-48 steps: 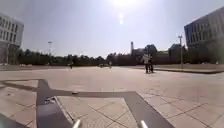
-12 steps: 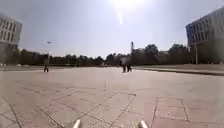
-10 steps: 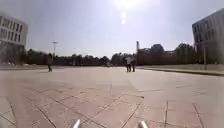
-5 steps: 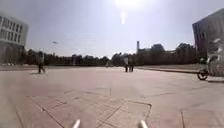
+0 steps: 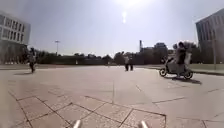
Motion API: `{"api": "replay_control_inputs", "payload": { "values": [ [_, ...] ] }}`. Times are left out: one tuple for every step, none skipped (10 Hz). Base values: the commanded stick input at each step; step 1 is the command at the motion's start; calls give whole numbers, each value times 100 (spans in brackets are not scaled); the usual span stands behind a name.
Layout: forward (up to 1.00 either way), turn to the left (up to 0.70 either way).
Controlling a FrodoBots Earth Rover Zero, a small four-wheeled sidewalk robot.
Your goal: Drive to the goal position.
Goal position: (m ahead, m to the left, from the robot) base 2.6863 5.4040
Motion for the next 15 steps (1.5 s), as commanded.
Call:
{"api": "replay_control_inputs", "payload": {
  "values": [
    [70,2],
    [70,0],
    [70,1],
    [70,2],
    [70,2],
    [70,-1],
    [70,-6],
    [70,-24],
    [70,-30],
    [70,-16],
    [70,0],
    [70,0],
    [70,0],
    [70,0],
    [70,0]
  ]
}}
